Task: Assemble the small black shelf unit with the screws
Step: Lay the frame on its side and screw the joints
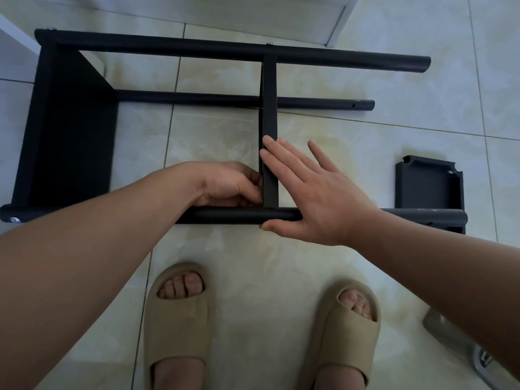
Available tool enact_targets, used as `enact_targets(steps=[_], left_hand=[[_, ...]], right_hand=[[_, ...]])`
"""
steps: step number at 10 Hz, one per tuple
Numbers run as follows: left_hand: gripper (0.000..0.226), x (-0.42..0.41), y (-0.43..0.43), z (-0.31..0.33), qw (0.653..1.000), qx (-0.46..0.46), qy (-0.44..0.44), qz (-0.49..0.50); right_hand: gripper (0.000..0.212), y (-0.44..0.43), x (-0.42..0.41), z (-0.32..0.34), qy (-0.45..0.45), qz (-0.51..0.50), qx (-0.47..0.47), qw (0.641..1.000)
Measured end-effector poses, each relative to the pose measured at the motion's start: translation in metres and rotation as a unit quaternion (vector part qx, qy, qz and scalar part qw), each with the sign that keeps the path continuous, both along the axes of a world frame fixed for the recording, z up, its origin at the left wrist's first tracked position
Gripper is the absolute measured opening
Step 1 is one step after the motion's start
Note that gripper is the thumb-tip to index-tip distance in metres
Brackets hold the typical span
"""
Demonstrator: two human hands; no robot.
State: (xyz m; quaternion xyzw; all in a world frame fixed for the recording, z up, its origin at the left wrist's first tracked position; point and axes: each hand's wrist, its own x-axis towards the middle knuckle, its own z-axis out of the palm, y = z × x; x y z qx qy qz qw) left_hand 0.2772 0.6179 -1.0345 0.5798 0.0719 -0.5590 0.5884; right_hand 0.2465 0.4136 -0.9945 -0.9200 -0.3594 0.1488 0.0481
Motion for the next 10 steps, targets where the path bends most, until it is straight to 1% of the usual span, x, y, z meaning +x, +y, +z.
enact_targets(steps=[2,3,4,5,6,8,10], left_hand=[[0.034,0.000,0.002,-0.001,1.000,-0.019,0.001,0.007],[0.029,0.000,0.003,-0.003,1.000,-0.028,0.014,0.002],[0.019,-0.001,0.002,-0.005,0.999,-0.029,0.012,-0.022],[0.018,-0.001,0.002,-0.005,0.999,-0.009,0.006,-0.032],[0.022,0.003,0.003,-0.002,0.999,-0.001,0.018,-0.040],[0.020,0.011,-0.001,0.002,0.999,0.025,0.019,-0.044],[0.020,0.007,0.001,-0.002,0.999,0.010,0.025,-0.027]], right_hand=[[0.104,0.000,0.000,0.001,0.000,0.000,0.003,1.000],[0.104,0.000,-0.001,0.001,-0.002,0.000,0.004,1.000],[0.104,0.000,-0.001,0.001,0.000,-0.002,0.006,1.000],[0.104,0.000,-0.001,0.001,-0.001,-0.003,0.005,1.000],[0.104,0.001,-0.001,0.001,0.001,-0.002,0.003,1.000],[0.105,0.001,0.000,0.001,-0.001,-0.002,-0.006,1.000],[0.104,0.001,0.000,0.000,-0.003,-0.001,-0.002,1.000]])
